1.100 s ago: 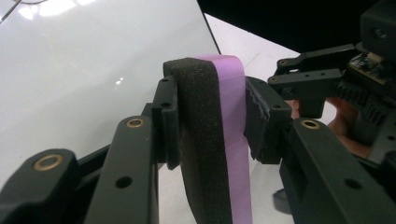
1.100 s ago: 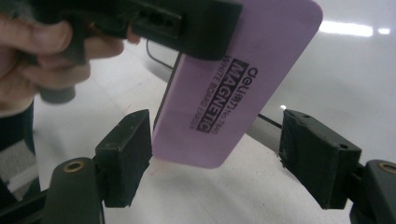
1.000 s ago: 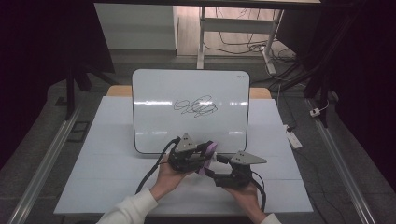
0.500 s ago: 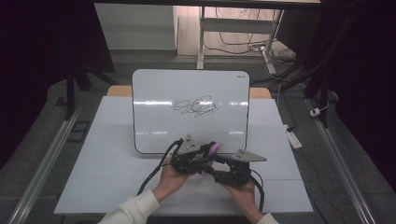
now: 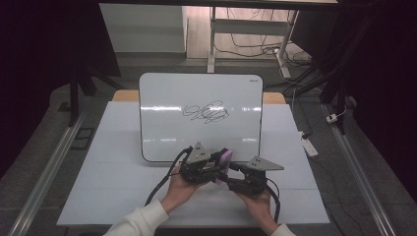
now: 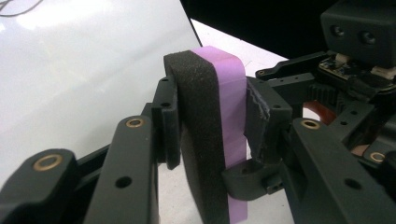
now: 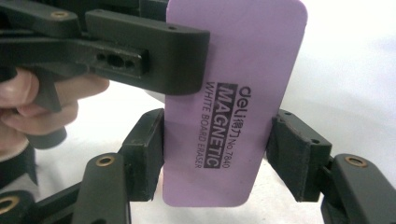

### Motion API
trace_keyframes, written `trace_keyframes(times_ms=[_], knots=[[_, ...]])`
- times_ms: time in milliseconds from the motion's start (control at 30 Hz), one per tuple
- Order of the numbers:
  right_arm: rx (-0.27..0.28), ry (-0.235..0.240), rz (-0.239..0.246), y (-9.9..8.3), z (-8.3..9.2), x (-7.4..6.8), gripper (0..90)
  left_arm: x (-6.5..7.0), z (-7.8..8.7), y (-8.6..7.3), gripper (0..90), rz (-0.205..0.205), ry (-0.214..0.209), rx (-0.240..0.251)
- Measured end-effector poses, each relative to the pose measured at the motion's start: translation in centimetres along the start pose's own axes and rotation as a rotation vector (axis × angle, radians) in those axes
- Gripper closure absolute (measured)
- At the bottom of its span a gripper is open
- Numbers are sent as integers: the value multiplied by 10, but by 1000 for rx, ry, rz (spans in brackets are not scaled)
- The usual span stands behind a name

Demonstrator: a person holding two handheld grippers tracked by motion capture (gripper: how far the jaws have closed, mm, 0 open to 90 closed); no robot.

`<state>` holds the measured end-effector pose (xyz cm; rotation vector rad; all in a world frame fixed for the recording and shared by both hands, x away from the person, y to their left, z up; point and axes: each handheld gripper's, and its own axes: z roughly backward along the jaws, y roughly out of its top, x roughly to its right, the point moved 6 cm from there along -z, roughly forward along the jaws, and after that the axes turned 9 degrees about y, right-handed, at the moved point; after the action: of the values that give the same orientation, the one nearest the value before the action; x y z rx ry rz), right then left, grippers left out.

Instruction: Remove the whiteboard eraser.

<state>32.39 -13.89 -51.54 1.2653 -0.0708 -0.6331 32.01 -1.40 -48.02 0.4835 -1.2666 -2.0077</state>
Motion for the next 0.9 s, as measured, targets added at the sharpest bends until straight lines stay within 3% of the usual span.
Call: trace_keyframes(times_ms=[67, 133, 267, 367, 433, 500, 700, 900], knots=[[-3, -8, 33, 2, 2, 0, 395, -2, 1, 1, 565, 6, -7, 4], [-26, -28, 74, 3, 3, 0, 397, -5, 4, 2, 487, 17, -10, 13], [-50, -50, 111, 2, 4, 2, 397, -14, 15, 5, 405, 48, -27, 21], [-57, -70, 136, 4, 7, 4, 397, -24, 29, 3, 371, 40, -40, 10], [-54, -76, 146, 6, 10, 6, 398, -32, 41, -4, 363, 22, -39, -17], [-48, -77, 141, 9, 14, 9, 398, -42, 54, -16, 345, 11, -6, -48], [-36, -81, 154, 17, 21, 18, 399, -70, 86, -51, 331, 69, 50, -105], [-48, -88, 175, 19, 25, 23, 398, -91, 105, -74, 327, 112, 92, -126]])
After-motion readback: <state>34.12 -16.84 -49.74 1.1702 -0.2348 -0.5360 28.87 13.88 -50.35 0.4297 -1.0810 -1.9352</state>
